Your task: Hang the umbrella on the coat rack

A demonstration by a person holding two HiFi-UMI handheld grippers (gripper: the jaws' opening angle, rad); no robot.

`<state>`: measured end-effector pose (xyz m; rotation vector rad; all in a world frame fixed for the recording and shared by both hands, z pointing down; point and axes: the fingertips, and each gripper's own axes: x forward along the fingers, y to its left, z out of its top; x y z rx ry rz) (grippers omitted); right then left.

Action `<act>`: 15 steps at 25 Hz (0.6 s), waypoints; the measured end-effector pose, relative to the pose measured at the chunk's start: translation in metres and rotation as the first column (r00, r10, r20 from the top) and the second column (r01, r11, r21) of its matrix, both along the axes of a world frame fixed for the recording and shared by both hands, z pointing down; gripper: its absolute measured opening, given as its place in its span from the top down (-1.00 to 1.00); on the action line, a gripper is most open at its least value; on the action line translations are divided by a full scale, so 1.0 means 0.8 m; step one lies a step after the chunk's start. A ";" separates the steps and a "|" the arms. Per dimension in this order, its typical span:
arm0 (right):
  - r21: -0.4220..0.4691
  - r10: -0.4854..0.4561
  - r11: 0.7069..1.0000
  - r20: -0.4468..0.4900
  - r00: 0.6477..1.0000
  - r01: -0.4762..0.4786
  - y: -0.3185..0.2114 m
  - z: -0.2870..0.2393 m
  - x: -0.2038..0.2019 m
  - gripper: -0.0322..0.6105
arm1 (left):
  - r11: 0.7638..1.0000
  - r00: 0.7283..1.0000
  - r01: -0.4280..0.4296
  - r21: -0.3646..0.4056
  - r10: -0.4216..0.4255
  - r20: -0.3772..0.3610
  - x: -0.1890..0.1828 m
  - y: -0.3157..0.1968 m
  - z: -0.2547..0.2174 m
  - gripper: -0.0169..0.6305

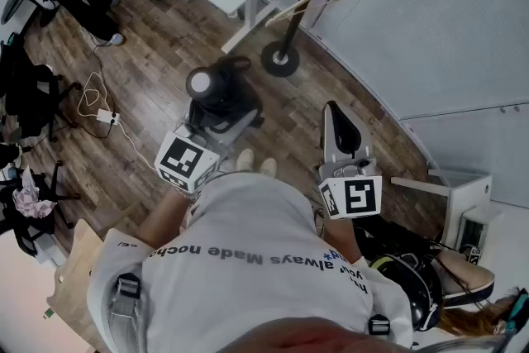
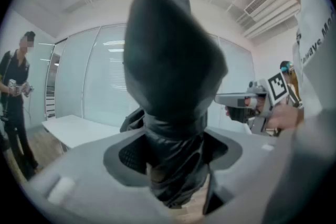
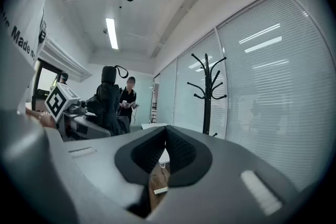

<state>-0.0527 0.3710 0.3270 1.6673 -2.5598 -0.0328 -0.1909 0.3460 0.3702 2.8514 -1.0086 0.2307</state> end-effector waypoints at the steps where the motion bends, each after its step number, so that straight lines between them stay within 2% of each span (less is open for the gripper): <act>1: 0.001 0.007 1.000 0.008 1.000 -0.007 -0.004 0.000 -0.003 0.89 | 1.000 1.000 -0.004 -0.003 0.004 -0.003 -0.003 -0.003 0.001 0.07; 8: -0.012 0.025 1.000 0.006 1.000 -0.025 -0.027 0.007 -0.025 0.89 | 1.000 1.000 -0.017 0.004 0.017 0.007 -0.022 -0.034 0.003 0.07; 15: -0.017 0.017 1.000 0.004 1.000 -0.017 -0.052 0.007 -0.025 0.89 | 1.000 1.000 -0.029 -0.001 0.029 0.000 -0.016 -0.063 0.002 0.07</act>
